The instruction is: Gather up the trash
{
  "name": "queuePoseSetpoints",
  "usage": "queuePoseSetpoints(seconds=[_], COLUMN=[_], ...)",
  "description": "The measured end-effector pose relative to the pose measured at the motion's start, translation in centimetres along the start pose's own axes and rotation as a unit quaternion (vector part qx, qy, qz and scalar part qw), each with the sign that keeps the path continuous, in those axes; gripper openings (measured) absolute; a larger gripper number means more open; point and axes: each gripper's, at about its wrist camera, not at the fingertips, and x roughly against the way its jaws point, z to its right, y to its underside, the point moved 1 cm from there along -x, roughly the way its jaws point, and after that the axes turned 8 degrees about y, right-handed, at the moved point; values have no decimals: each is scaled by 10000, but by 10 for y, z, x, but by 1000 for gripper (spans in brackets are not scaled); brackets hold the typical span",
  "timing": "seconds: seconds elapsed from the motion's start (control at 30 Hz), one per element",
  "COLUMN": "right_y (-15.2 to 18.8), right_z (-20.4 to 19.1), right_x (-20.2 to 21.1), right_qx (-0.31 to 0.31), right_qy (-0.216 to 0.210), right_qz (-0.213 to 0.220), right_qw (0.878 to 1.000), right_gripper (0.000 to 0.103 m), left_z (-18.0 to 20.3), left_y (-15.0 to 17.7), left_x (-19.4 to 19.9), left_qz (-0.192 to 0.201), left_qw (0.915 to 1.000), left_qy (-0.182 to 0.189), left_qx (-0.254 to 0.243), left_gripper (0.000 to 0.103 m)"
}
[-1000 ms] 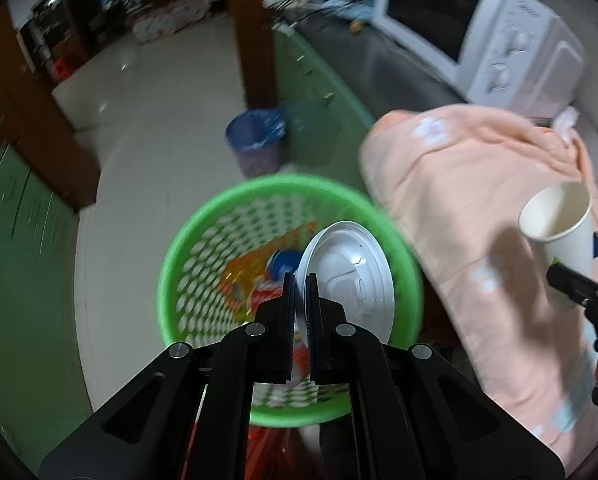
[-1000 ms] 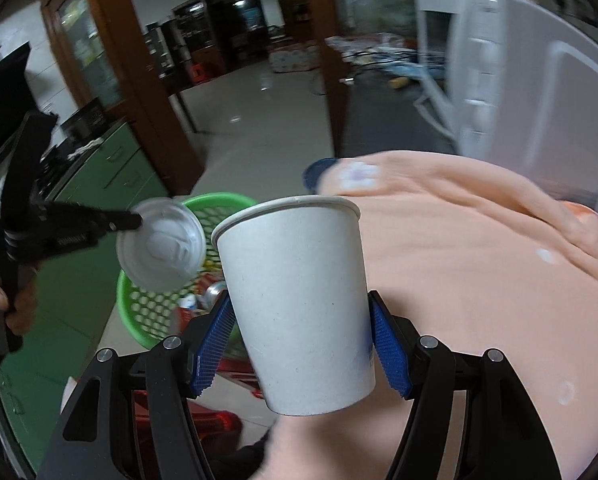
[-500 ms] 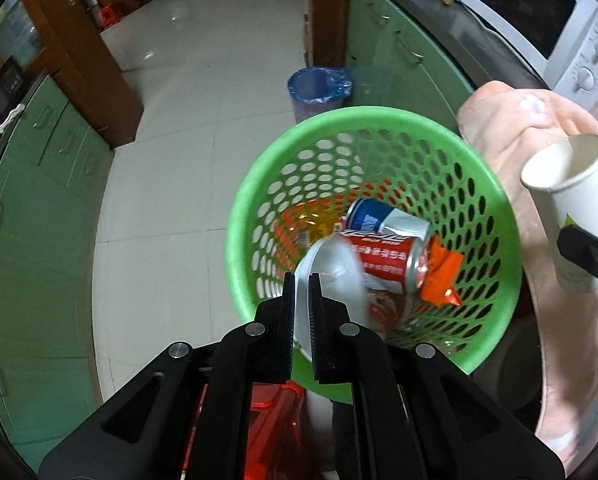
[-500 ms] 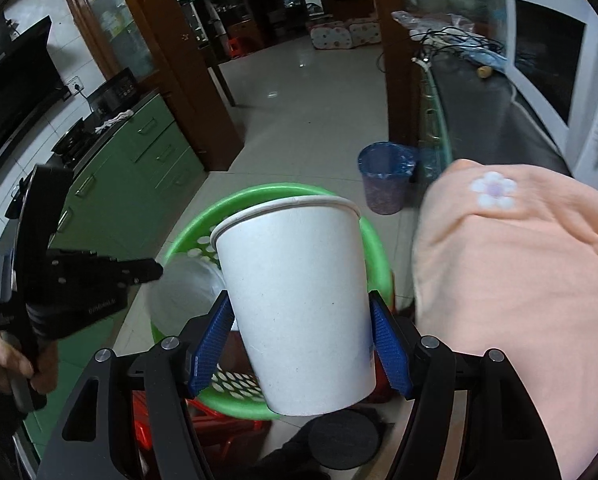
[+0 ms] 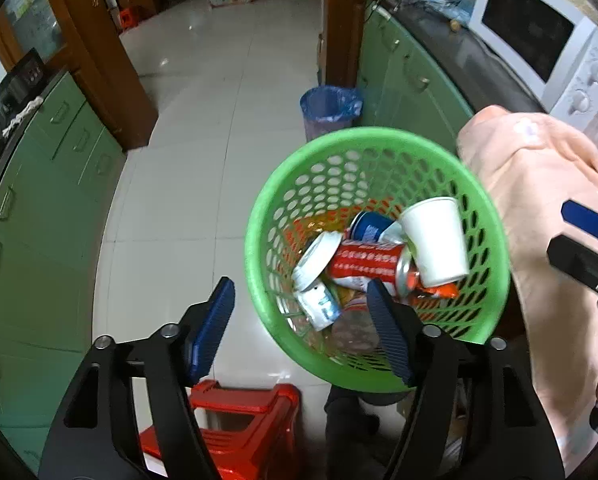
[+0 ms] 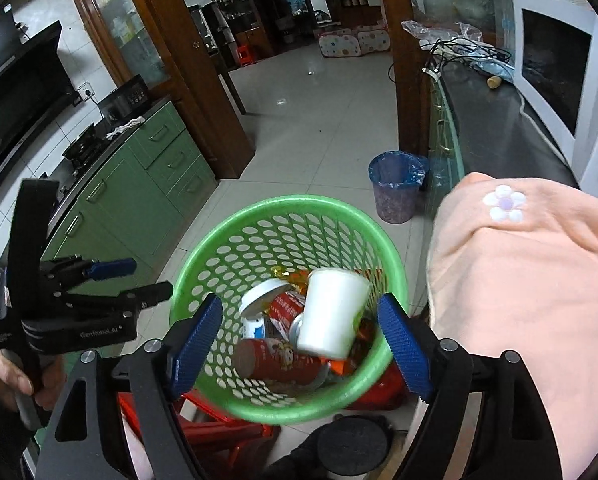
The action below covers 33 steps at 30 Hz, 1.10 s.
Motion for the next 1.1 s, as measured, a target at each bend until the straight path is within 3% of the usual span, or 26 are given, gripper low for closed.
queuePoseSetpoints(seconds=[0.1,0.47,1.1], right_y=[9,38,116], right_z=[7,37,103], right_x=[15,67,161], right_qx=[-8,-284,-1509], right_qy=[136,813,1954], right_qz=[50,166,399], right_qw=[9999,9961,9682], right_gripper=[84,88,91], left_z=[9,54,167], left_y=[1,-2,8], left_x=[11,43,80], left_qz=[149,597,989], left_qw=[9999,9976,9860], left_qy=[35,182,865], left_qx=[-68,-316,-1028], left_gripper=[77,98,98])
